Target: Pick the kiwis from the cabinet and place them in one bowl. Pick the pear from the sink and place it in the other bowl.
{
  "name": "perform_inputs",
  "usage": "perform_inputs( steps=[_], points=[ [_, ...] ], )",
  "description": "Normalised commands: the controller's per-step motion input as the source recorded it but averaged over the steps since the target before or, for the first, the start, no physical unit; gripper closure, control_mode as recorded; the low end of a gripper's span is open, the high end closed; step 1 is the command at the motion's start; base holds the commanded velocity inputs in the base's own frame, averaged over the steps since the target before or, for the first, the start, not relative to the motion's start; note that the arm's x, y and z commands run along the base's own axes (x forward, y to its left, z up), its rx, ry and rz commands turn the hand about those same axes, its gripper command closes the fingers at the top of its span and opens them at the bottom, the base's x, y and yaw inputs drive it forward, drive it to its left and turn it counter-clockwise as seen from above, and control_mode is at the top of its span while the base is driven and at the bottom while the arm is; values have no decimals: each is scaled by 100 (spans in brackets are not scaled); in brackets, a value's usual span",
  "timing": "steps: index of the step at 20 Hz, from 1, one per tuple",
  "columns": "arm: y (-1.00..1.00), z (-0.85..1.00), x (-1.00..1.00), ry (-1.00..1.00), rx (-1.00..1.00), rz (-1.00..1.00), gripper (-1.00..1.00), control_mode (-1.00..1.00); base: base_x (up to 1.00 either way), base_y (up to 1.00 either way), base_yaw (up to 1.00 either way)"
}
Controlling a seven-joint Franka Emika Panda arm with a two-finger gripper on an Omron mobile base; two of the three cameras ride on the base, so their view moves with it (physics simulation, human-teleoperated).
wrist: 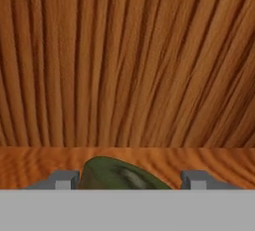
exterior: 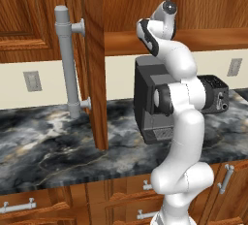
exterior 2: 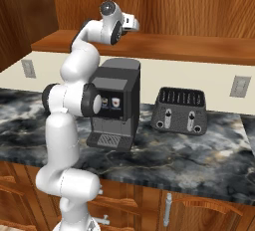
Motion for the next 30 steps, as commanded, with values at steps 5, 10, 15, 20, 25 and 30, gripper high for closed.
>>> perform_inputs(
  steps=[5, 10, 15, 20, 25, 30],
  points=[
    [0, -6, 0, 0, 0, 0, 100, -100, 0, 0, 0],
    [0, -10, -2, 0, 0, 0, 100, -100, 0, 0, 0],
    [-4, -15, -17, -10, 0, 0, 100, -100, 0, 0, 0],
    [-10, -10, -28, -23, 1, 0, 100, -100, 0, 0, 0],
    [-7, 5, -49, -9, 1, 0, 100, -100, 0, 0, 0],
    [-10, 42, -75, -6, 0, -1, 100, -100, 0, 0, 0]
  ],
)
